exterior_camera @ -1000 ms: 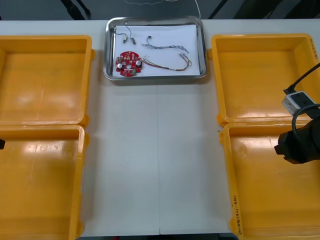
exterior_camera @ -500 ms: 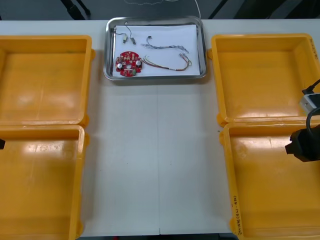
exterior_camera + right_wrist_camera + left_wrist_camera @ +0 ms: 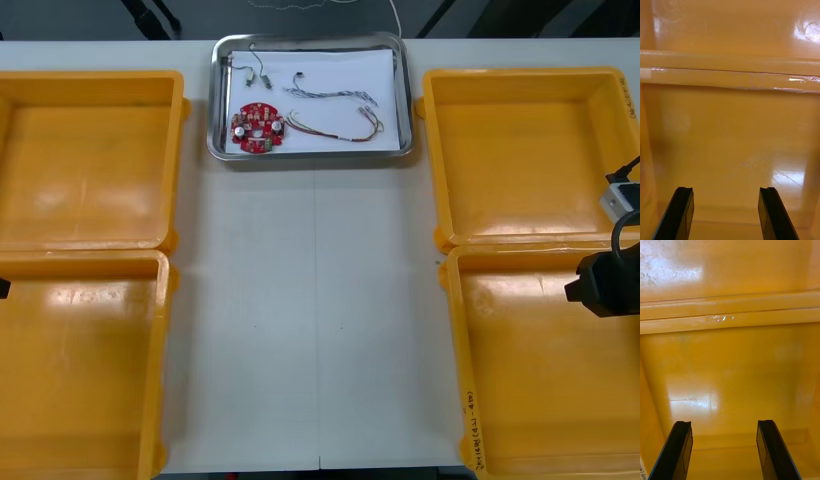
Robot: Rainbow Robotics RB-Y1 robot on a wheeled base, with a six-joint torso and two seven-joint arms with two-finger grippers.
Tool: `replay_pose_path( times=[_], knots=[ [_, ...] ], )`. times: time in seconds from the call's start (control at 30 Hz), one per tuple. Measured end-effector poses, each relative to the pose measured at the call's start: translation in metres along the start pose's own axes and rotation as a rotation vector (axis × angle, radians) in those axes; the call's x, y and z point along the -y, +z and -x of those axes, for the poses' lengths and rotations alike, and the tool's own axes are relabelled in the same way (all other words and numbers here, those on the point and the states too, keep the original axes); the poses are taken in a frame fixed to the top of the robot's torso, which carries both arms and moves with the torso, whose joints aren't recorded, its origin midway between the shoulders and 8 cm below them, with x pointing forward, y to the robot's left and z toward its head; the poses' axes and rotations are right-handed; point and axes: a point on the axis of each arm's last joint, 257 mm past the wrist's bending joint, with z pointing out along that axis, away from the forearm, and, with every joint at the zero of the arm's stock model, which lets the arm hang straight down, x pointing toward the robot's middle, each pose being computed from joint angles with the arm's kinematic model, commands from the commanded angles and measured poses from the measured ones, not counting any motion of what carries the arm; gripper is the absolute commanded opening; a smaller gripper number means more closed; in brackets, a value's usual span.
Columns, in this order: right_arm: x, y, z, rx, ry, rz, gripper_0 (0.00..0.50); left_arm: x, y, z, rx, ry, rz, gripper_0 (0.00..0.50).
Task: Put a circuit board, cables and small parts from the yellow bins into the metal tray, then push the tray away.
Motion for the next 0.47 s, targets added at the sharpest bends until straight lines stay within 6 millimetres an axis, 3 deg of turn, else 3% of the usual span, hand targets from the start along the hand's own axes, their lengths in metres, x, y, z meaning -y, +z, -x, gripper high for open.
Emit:
replay_pose_path(
  times=[0.47],
  knots=[
    [-0.0007, 0.0029, -0.0012, -0.010, 0.011, 0.013, 0.500, 0.0000, 0.0000, 0.0000, 0.000, 0.000, 0.000, 0.500]
  ],
)
